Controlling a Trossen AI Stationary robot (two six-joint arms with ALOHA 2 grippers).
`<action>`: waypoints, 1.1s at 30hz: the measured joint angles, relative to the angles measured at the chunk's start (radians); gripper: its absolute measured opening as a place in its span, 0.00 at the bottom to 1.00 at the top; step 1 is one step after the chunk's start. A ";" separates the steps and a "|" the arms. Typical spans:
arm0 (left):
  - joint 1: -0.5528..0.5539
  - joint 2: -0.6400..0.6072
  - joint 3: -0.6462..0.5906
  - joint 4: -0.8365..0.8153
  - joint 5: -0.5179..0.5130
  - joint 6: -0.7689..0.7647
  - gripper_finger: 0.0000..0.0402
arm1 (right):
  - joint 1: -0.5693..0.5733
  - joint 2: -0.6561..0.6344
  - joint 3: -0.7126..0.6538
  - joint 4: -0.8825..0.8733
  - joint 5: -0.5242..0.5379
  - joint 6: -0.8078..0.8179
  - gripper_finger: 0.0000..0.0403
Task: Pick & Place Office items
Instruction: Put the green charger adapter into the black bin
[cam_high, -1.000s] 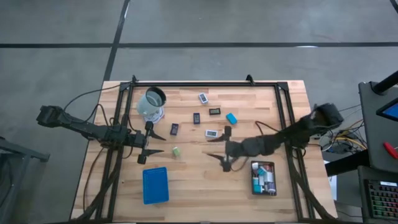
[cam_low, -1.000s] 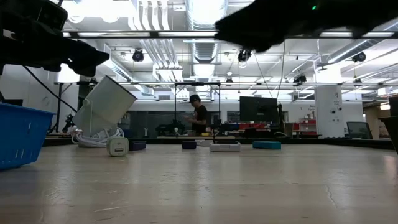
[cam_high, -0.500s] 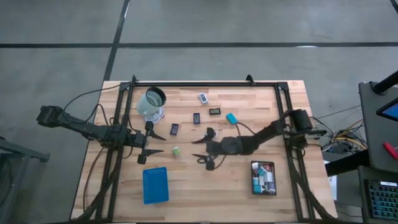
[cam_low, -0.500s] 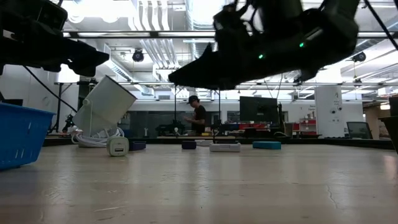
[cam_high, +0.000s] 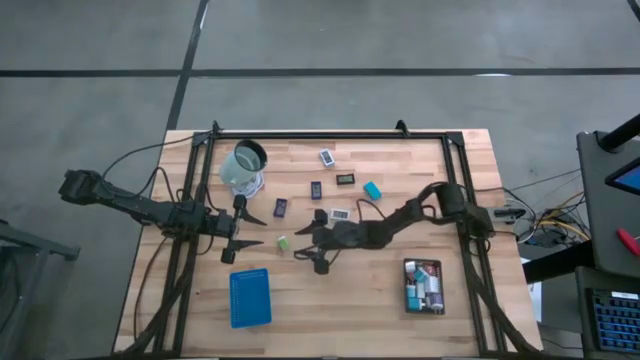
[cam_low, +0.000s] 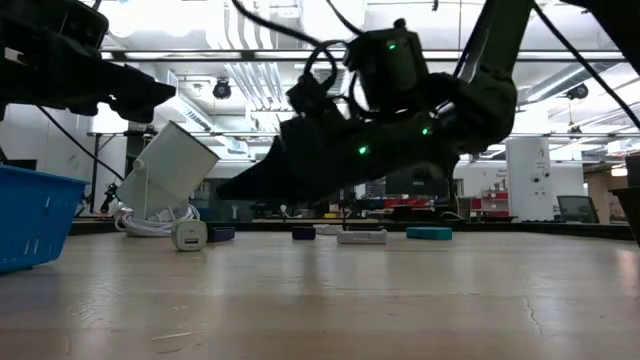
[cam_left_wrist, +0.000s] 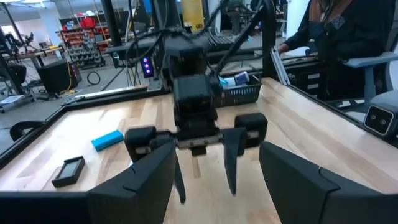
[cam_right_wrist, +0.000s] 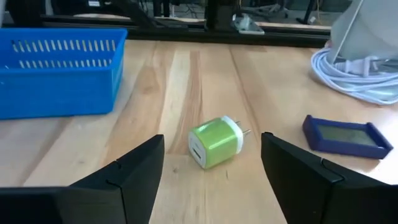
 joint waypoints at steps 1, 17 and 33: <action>0.000 0.000 0.000 0.001 0.000 0.000 0.59 | 0.000 0.008 0.008 -0.002 0.001 0.000 0.65; 0.000 -0.001 0.000 0.000 0.000 0.000 0.59 | 0.001 0.104 0.126 -0.031 0.004 0.019 0.65; 0.000 -0.001 0.000 0.001 0.000 0.000 0.59 | 0.000 0.104 0.197 -0.172 -0.030 -0.004 0.66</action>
